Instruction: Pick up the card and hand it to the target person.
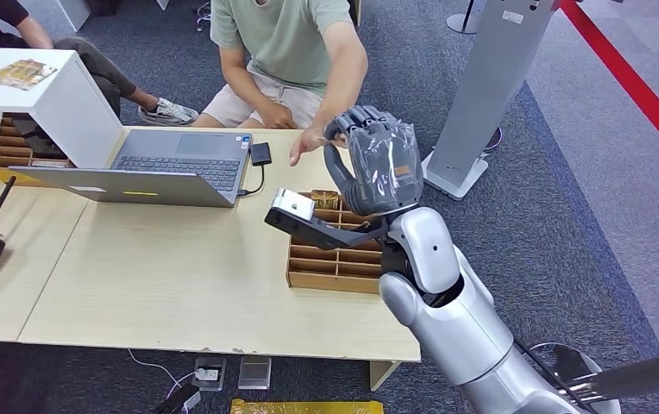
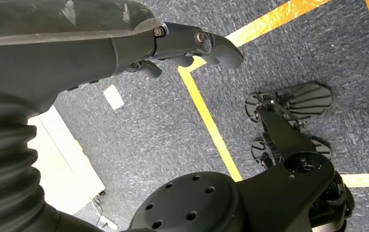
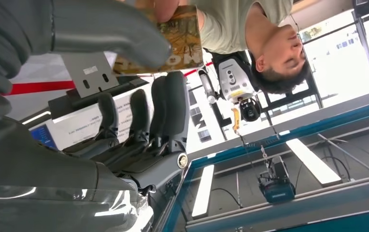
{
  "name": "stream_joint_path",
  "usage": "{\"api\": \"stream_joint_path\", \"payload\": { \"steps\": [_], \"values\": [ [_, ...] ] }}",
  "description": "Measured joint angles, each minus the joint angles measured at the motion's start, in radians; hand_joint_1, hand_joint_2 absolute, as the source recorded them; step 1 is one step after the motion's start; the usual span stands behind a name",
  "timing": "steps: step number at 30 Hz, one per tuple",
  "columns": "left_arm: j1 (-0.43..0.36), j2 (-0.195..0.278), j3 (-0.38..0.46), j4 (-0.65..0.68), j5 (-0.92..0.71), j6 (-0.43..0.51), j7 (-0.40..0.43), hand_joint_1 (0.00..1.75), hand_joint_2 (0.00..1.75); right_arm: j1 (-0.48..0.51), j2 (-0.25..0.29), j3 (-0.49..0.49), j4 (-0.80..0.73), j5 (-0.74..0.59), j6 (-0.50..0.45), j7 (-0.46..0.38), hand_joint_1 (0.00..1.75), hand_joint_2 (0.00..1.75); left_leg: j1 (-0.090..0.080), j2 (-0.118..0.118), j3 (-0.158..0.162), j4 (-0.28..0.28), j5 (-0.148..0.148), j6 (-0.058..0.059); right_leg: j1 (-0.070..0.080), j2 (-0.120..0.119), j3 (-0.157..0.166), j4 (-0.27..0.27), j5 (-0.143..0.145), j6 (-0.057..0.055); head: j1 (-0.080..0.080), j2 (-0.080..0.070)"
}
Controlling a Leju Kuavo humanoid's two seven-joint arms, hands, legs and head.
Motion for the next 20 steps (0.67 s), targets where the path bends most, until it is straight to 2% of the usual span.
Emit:
{"api": "stream_joint_path", "payload": {
  "steps": [1, 13, 20],
  "values": [
    [0.000, 0.000, 0.000, 0.000, 0.000, -0.001, -0.001, 0.00, 1.75, 0.000, 0.001, 0.000, 0.002, -0.001, 0.000, -0.001, 0.00, 1.75, 0.000, 0.000, 0.000, 0.000, 0.000, 0.000, 0.000, 0.000, 0.000, 0.000, 0.000, 0.000, 0.000, 0.000],
    [-0.001, 0.000, 0.001, 0.003, 0.006, 0.005, -0.005, 0.00, 1.75, 0.010, 0.010, 0.010, 0.013, -0.158, 0.061, -0.008, 0.00, 1.75, 0.000, 0.000, 0.000, 0.000, 0.000, 0.000, 0.000, 0.000, 0.000, 0.000, 0.000, 0.000, 0.000, 0.000],
    [0.002, -0.001, 0.012, 0.003, 0.033, 0.033, 0.000, 0.00, 1.75, 0.097, 0.000, 0.012, -0.023, -0.327, 0.158, 0.020, 0.00, 1.75, 0.000, 0.000, 0.000, 0.000, 0.000, 0.000, 0.000, 0.000, 0.000, 0.000, 0.000, 0.000, 0.000, 0.000]
  ]
}}
